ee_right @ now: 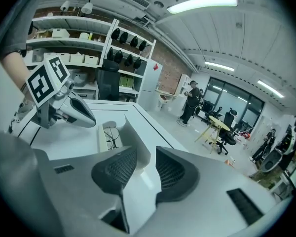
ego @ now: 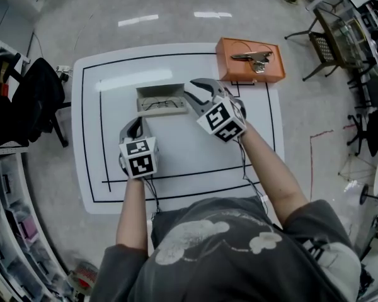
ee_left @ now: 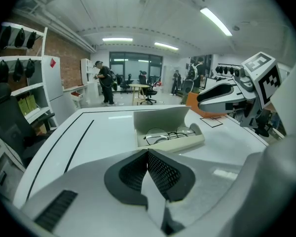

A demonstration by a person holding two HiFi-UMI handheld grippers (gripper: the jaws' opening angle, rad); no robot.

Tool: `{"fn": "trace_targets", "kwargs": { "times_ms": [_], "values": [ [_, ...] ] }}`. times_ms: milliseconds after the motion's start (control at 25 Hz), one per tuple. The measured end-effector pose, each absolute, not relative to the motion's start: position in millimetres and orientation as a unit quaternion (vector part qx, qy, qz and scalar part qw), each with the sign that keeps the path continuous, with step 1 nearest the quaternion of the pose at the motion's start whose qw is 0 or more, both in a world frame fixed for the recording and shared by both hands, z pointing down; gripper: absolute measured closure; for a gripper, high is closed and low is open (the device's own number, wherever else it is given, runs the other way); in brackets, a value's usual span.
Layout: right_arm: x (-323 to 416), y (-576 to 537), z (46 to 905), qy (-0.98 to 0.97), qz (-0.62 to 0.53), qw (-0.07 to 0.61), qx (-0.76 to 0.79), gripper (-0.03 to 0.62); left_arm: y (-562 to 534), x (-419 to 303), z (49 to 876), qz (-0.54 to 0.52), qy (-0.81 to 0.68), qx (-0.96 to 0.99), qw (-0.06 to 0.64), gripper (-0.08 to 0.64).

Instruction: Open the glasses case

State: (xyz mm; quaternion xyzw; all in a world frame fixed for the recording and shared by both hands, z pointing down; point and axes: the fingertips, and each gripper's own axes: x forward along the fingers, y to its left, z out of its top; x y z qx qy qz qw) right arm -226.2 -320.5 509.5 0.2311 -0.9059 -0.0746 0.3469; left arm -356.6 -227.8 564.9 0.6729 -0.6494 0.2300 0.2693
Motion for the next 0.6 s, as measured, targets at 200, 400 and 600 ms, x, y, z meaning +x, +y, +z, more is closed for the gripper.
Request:
{"fn": "trace_targets", "kwargs": {
  "times_ms": [200, 400, 600],
  "values": [
    [-216.6, -309.0, 490.1, -0.913, -0.084, 0.326, 0.230, 0.510, -213.0, -350.2, 535.5, 0.213, -0.672, 0.663, 0.254, 0.558],
    [-204.6, -292.1, 471.9, -0.924, -0.082, 0.303, 0.219, 0.560, -191.4, -336.7, 507.9, 0.194, -0.699, 0.646, 0.239, 0.558],
    [-189.6, -275.0, 455.2, -0.935, -0.085, 0.277, 0.206, 0.589, -165.5, -325.6, 469.3, 0.167, -0.735, 0.623, 0.210, 0.558]
  ]
}}
